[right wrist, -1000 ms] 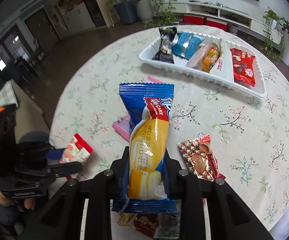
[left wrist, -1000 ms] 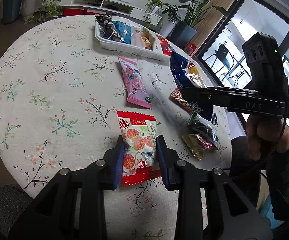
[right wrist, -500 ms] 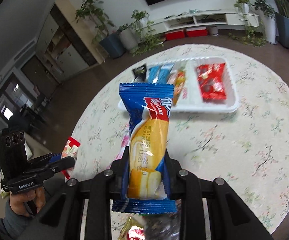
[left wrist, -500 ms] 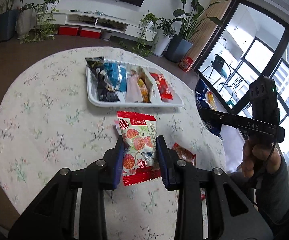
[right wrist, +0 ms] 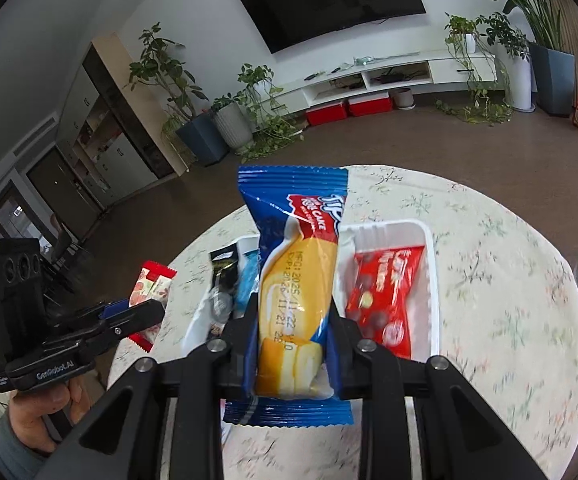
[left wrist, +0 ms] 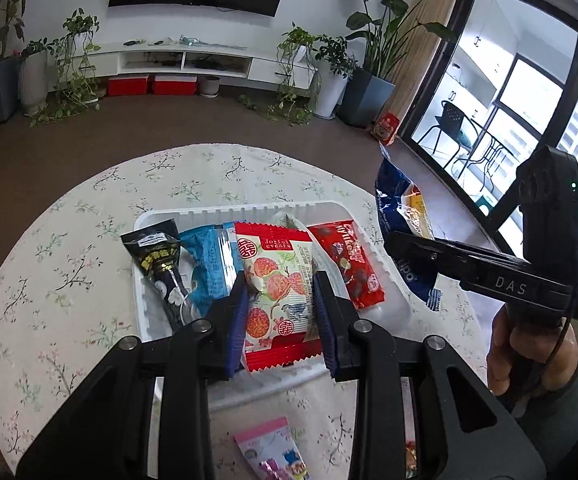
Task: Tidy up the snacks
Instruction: 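Carry the candy packet and cake bag with both grippers over the tray, then open both grippers to release the packet and cake bag into the tray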
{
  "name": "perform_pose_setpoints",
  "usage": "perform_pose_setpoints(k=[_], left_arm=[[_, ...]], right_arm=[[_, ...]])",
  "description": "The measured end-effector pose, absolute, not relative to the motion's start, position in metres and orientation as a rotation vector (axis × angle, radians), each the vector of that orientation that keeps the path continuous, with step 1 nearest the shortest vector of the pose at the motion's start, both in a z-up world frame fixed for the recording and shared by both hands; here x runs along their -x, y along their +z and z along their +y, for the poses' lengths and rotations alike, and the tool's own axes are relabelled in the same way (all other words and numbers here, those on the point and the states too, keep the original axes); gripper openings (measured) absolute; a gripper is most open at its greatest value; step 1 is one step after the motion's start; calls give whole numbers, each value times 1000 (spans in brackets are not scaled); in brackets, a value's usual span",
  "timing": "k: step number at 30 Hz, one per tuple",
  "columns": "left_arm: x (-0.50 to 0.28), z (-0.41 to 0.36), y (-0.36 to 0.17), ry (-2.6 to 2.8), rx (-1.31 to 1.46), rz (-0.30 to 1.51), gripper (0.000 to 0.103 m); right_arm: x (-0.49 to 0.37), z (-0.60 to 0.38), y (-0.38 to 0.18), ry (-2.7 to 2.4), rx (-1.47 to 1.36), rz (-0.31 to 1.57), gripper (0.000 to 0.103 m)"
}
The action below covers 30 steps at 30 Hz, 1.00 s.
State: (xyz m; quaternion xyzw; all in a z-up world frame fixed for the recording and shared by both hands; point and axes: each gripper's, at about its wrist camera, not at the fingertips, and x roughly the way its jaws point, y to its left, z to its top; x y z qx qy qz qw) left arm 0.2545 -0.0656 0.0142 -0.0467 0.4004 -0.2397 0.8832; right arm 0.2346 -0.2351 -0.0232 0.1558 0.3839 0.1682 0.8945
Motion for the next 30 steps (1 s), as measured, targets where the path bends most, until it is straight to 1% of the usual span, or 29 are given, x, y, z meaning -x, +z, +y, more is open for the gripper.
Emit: perform_pose_setpoints(k=[6, 11, 19, 25, 27, 29, 30], left_arm=[[-287, -89, -26, -478, 49, 878, 29], [-299, -98, -56, -450, 8, 905, 29], [-313, -109, -78, -429, -14, 909, 29], [-311, -108, -82, -407, -27, 902, 30], [-310, -111, -82, -405, -35, 899, 36], [-311, -114, -80, -410, -31, 894, 66], [-310, -114, -80, -404, -36, 891, 68]], right_arm=[[-267, -237, -50, 297, -267, 866, 30], [-274, -226, -71, 288, -212, 920, 30], [-273, -218, -82, 279, -189, 921, 30], [-274, -221, -86, 293, -215, 922, 30], [-273, -222, -86, 294, -215, 918, 30], [-272, -222, -85, 289, -206, 912, 32], [-272, -222, -85, 287, -204, 911, 33]])
